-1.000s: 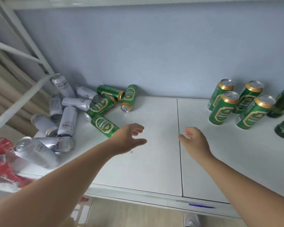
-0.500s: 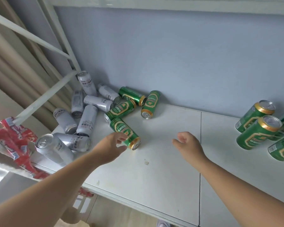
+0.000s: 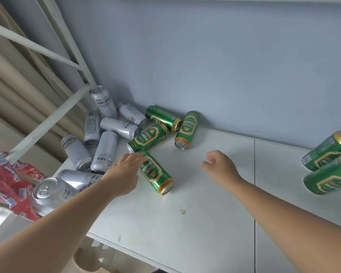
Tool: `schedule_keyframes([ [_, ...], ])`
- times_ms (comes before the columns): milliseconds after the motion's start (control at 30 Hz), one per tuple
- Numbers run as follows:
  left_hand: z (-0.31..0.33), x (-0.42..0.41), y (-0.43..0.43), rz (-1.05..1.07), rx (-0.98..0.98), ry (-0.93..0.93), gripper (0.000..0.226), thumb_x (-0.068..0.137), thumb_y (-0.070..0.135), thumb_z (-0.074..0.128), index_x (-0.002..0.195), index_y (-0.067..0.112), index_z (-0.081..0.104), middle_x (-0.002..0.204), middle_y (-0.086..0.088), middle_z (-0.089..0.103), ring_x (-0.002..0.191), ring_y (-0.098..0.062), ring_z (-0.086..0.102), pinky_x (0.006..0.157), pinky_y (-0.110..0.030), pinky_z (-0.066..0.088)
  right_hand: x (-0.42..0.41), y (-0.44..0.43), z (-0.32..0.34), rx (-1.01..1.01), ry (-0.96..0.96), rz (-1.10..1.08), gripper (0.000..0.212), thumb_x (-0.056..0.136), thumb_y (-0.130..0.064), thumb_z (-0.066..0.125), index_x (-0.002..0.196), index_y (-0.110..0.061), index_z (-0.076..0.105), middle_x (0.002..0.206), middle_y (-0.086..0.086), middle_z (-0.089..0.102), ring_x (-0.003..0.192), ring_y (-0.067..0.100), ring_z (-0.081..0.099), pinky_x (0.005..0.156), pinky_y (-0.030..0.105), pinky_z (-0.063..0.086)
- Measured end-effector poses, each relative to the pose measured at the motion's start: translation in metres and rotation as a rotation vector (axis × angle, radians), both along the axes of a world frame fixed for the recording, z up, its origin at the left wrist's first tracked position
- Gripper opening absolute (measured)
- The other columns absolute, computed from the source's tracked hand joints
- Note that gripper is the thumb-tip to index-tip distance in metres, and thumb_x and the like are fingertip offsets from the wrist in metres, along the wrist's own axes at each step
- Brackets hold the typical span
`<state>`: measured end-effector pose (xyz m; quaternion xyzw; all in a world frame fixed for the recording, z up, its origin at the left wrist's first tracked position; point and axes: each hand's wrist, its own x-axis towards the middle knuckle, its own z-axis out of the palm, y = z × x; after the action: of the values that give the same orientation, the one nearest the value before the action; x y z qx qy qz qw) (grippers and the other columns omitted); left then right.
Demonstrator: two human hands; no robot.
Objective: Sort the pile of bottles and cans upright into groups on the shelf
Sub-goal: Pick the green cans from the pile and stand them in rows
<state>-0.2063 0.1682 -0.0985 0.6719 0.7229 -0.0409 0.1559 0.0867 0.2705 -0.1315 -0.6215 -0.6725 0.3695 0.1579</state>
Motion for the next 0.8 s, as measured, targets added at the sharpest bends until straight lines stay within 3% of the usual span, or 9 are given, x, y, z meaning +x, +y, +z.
schedule_keyframes([
  [67,-0.004,-0.008,0.007,-0.078,-0.014,0.036,0.071,0.098,0.010,0.049,0.159,0.032,0.020,0.167,0.013,0.015,0.153,-0.015,0.011,0.122,-0.044,0.026,-0.003,0.010,0.003,0.050,-0.058,0.061,0.029,0.091,-0.024,0.065,0.119,-0.017,0.061,0.117,-0.002,0.061,0.105,0.020,0.062,0.087,0.033,0.049],
  [200,-0.007,-0.013,0.025,-0.226,0.029,0.109,0.077,0.097,0.005,0.047,0.159,0.036,0.015,0.165,0.020,0.011,0.149,-0.016,0.017,0.117,-0.038,0.030,-0.018,0.038,0.025,0.225,-0.254,0.312,0.044,0.095,-0.017,0.059,0.138,-0.016,0.055,0.138,0.000,0.056,0.129,0.021,0.052,0.101,0.033,0.045],
  [367,-0.011,-0.016,0.038,-0.345,0.132,0.172,0.063,0.095,0.011,0.055,0.149,0.035,0.034,0.147,0.006,0.034,0.133,-0.019,0.033,0.109,-0.036,0.036,-0.049,0.078,0.038,0.408,-0.525,0.630,0.053,0.089,-0.008,0.056,0.141,-0.018,0.054,0.140,0.004,0.055,0.126,0.030,0.052,0.099,0.042,0.047],
  [600,-0.019,-0.022,0.054,-0.458,0.110,0.142,0.046,0.095,0.010,0.056,0.139,0.020,0.044,0.145,0.001,0.047,0.141,-0.022,0.036,0.116,-0.032,0.027,-0.088,0.110,0.026,0.534,-0.862,1.026,0.058,0.084,-0.008,0.062,0.139,-0.021,0.049,0.145,-0.001,0.047,0.132,0.024,0.044,0.105,0.038,0.042],
  [800,-0.027,-0.021,0.063,-0.542,0.012,0.244,0.056,0.093,0.024,0.062,0.146,0.025,0.042,0.141,-0.004,0.041,0.132,-0.027,0.038,0.110,-0.037,0.034,-0.109,0.130,0.031,0.530,-1.037,1.209,0.061,0.087,-0.014,0.065,0.144,-0.027,0.047,0.137,0.006,0.041,0.128,0.027,0.037,0.093,0.040,0.046],
])
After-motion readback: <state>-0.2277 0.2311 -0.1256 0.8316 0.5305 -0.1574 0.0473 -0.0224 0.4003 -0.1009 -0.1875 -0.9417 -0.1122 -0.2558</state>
